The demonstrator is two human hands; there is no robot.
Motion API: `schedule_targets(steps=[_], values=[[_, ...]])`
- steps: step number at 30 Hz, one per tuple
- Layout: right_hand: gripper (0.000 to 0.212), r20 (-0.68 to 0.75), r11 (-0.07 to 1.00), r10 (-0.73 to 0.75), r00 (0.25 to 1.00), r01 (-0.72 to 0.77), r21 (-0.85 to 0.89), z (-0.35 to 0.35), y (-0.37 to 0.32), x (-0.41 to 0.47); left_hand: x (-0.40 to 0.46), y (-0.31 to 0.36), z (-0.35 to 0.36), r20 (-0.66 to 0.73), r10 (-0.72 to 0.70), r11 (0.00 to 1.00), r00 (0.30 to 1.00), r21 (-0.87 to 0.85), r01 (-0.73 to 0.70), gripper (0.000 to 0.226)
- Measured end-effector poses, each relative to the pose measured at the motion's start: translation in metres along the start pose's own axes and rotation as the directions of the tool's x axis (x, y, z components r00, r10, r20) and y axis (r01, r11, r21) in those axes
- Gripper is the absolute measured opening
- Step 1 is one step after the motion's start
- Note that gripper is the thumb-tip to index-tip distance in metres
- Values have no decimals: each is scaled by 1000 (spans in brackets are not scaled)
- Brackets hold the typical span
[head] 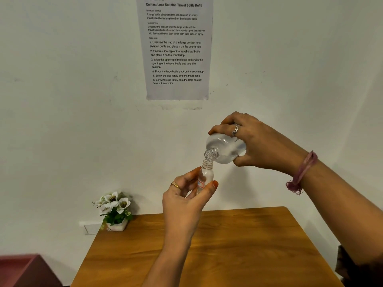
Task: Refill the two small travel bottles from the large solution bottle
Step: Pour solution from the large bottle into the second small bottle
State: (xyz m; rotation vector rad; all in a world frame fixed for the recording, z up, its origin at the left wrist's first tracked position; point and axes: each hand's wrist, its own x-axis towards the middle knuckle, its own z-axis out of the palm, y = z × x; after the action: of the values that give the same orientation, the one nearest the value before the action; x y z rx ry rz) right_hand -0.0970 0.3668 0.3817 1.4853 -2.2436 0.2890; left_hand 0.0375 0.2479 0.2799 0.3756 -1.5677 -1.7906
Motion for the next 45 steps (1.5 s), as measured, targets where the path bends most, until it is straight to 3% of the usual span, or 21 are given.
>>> schedule_targets(steps=[45], values=[[75, 9, 1000, 3, 1000, -3, -19, 14, -23, 27, 21, -1, -33, 8, -30, 1000, 1000, 7, 30, 39]])
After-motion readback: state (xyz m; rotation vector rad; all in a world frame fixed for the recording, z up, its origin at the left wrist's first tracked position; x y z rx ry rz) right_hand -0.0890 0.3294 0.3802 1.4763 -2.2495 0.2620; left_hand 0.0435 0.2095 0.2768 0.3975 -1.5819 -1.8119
